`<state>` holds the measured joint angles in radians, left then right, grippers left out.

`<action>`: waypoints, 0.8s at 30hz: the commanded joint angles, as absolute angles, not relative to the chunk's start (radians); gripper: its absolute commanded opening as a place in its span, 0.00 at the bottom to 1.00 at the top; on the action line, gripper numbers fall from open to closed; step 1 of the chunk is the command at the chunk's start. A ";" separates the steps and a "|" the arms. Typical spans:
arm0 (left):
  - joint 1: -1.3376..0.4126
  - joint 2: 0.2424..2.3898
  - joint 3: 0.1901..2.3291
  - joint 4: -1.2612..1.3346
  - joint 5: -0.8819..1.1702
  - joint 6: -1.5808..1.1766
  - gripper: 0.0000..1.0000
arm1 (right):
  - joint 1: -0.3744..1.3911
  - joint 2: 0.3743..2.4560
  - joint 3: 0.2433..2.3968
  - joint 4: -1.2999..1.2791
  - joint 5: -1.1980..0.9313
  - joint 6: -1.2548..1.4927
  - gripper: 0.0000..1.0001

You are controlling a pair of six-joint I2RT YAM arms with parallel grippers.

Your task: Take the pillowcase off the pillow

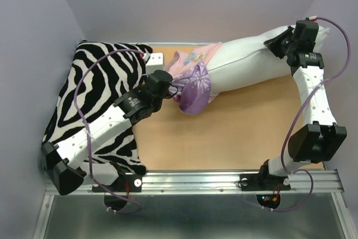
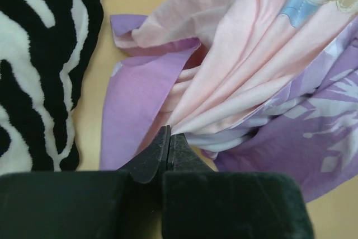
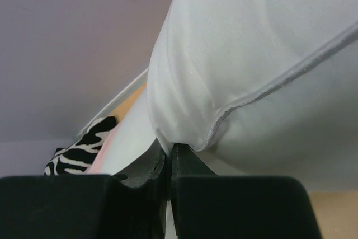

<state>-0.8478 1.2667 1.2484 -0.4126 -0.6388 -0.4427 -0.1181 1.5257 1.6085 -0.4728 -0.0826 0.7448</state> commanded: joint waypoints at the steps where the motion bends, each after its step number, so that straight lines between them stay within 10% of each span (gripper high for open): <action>1: -0.764 1.134 1.194 -0.537 -0.697 -0.456 0.00 | -0.156 1.545 1.781 -0.357 -0.038 0.750 0.01; 24: -0.293 1.048 1.215 -0.371 -0.400 -0.373 0.00 | -0.210 1.632 2.083 -0.459 -0.236 0.787 0.01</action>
<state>-0.3111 1.0485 1.1099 -0.4129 -0.3656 -0.4015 -0.2031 1.6630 1.9560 -0.6388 -0.1722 0.7635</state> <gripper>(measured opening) 0.033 0.045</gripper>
